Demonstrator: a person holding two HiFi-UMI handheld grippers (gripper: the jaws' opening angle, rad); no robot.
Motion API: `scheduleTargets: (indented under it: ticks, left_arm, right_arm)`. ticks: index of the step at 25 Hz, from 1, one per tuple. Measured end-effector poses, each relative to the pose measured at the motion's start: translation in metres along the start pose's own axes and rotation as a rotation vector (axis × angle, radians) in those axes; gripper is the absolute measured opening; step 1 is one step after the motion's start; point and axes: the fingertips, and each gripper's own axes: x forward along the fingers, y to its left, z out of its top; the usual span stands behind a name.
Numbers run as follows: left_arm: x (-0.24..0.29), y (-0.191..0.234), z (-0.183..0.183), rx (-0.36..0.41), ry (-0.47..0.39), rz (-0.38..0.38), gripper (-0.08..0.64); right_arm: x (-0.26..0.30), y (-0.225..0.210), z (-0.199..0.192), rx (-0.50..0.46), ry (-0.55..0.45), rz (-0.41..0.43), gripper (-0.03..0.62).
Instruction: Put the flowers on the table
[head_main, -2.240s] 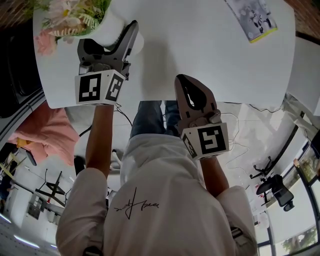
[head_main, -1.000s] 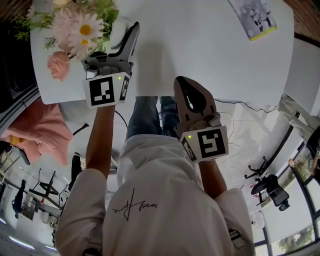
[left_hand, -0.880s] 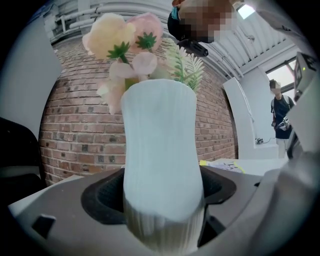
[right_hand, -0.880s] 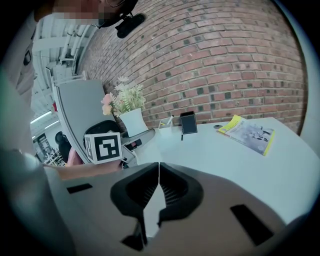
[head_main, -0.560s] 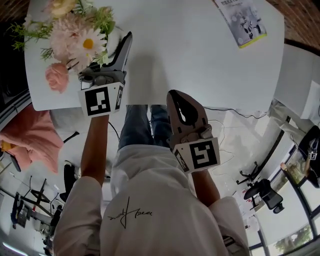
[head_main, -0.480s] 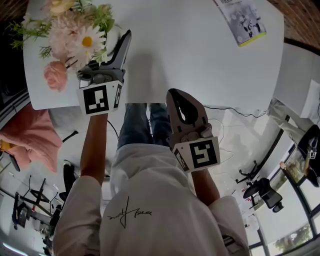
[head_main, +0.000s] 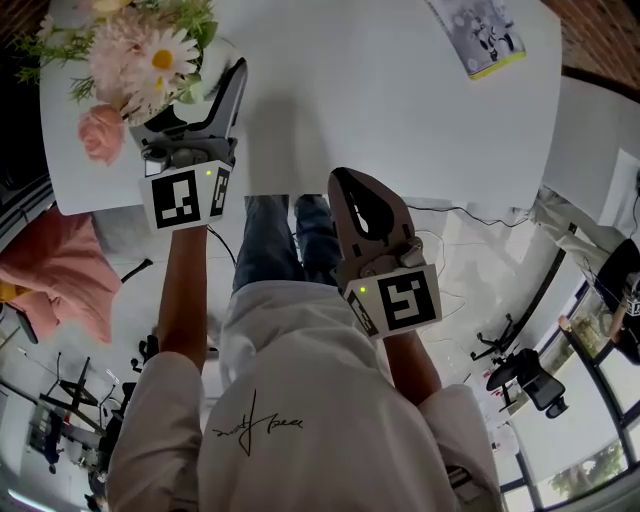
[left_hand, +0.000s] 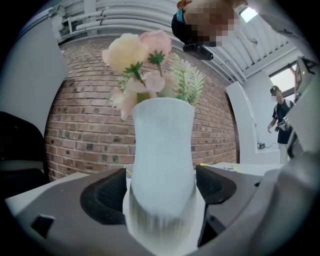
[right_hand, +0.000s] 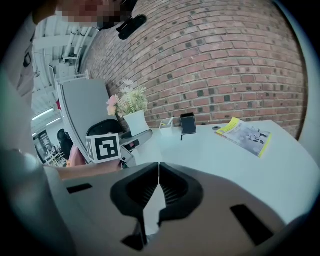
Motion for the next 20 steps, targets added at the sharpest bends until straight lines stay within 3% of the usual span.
scheduleTargets:
  ticks: [20]
  left_arm:
    - [-0.062,-0.012,0.020,-0.032,0.040,0.052,0.416]
  right_arm:
    - [-0.041,-0.005,0.011,-0.095,-0.045,0.065,0.026]
